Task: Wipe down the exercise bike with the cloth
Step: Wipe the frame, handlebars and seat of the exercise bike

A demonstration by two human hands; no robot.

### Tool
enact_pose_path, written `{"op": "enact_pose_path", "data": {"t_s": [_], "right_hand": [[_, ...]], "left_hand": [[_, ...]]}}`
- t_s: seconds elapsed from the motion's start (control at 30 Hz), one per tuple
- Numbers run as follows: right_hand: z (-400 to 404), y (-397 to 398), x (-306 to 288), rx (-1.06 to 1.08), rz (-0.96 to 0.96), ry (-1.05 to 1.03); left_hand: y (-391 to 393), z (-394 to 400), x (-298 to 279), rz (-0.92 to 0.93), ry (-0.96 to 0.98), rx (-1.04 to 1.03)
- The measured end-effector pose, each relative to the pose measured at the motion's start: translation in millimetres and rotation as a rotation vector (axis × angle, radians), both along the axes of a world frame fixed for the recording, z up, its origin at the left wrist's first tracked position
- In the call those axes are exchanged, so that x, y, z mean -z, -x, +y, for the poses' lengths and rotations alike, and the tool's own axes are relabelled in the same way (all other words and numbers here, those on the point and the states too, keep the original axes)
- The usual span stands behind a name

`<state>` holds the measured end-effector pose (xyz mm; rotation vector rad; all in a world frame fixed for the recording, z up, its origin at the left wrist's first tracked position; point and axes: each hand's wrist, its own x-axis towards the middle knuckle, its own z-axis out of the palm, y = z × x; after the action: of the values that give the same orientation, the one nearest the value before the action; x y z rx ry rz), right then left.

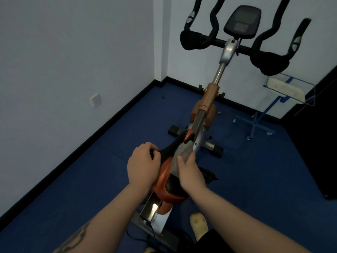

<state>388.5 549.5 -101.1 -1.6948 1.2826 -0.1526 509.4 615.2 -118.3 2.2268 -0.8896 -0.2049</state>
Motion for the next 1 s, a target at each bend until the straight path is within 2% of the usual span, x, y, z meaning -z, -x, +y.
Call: {"op": "enact_pose_path", "data": {"t_s": [0.13,0.2,0.37,0.57,0.7,0.73,0.9,1.0], "right_hand": [[43.7,18.7,9.0,-0.134,0.114,0.228],[39.2,19.4,14.4,-0.169,0.120,0.269],[-27.4,-25.9,4.9,0.139,0.112,-0.054],[19.2,0.4,13.4,-0.047,0.119,0.120],[-30.3,-28.6,5.8,0.166,0.106,-0.145],[-33.6,-33.3,1.6,0.194,0.118,-0.143],[40.6,7.6,2.2,-0.011,0.098,0.174],[54.7,26.6,13.2,-0.079,0.091,0.231]], "left_hand": [[1.0,7.0,6.7,0.020,0.029,0.012],[0.2,7.3,8.1,0.090,0.061,-0.021],[-0.9,3.9,6.2,0.178,-0.003,-0.030],[-2.3,6.0,5.2,0.167,-0.007,-0.062],[-0.7,4.4,4.2,0.176,-0.022,-0.036],[-0.7,5.2,4.2,0.179,-0.019,-0.038],[-0.5,9.0,5.5,0.180,-0.016,-0.052],[0.0,5.4,4.9,0.183,-0.008,-0.041]]}}
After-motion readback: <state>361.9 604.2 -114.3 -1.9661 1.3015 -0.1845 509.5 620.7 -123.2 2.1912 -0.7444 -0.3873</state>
